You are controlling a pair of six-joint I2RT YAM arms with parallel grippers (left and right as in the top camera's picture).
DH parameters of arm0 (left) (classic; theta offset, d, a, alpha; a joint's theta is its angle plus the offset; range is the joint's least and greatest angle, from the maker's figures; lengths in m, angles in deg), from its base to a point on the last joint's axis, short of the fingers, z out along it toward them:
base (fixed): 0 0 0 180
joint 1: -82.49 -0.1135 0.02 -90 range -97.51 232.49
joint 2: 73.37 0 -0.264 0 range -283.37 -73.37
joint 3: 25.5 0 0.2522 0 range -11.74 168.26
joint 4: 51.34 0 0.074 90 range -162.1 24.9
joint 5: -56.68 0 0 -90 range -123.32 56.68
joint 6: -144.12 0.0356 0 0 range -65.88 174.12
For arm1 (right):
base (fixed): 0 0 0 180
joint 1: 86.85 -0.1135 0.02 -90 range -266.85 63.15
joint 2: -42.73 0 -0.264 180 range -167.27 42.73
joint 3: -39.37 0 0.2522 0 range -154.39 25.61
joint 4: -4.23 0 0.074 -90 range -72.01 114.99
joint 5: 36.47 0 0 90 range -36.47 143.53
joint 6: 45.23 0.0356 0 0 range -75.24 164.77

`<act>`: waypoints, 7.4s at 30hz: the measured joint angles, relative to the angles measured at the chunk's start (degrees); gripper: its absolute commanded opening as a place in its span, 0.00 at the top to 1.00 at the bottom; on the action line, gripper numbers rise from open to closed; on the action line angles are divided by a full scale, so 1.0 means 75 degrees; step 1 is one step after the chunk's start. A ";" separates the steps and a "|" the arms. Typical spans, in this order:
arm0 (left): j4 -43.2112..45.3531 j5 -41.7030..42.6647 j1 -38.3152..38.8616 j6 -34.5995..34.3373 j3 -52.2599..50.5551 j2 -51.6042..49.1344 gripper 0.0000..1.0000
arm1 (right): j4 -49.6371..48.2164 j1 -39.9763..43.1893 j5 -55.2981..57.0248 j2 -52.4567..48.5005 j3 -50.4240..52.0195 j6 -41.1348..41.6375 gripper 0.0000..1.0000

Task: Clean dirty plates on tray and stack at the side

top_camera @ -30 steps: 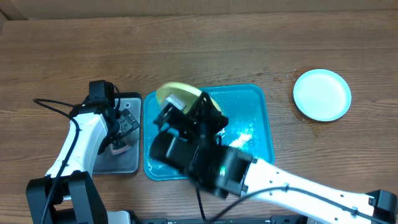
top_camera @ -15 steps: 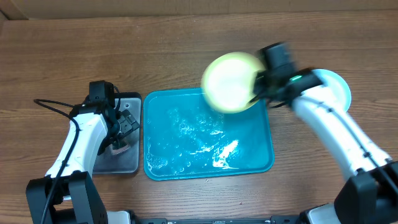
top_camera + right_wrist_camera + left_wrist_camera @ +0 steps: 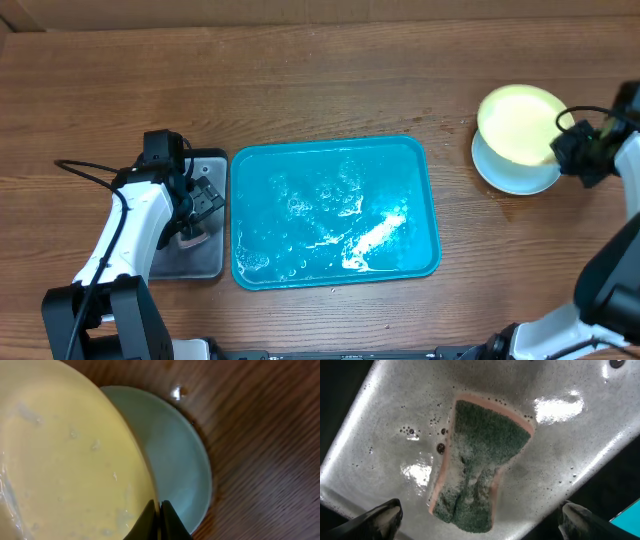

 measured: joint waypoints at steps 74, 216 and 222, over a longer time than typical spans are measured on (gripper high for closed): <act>-0.0627 0.0000 0.0000 0.0026 0.0000 0.0000 0.00 | -0.3194 -0.2428 -0.1632 -0.1297 0.0003 -0.1443 0.96; -0.5595 0.0000 0.0003 0.3092 0.3657 0.9480 0.00 | 0.1011 -0.3637 -0.0452 0.3821 -0.1428 -0.4733 0.00; -0.5601 0.0000 0.0003 0.3092 0.3657 0.9480 0.00 | 0.0478 -0.3637 -0.0481 0.5566 -0.1037 -0.4724 0.00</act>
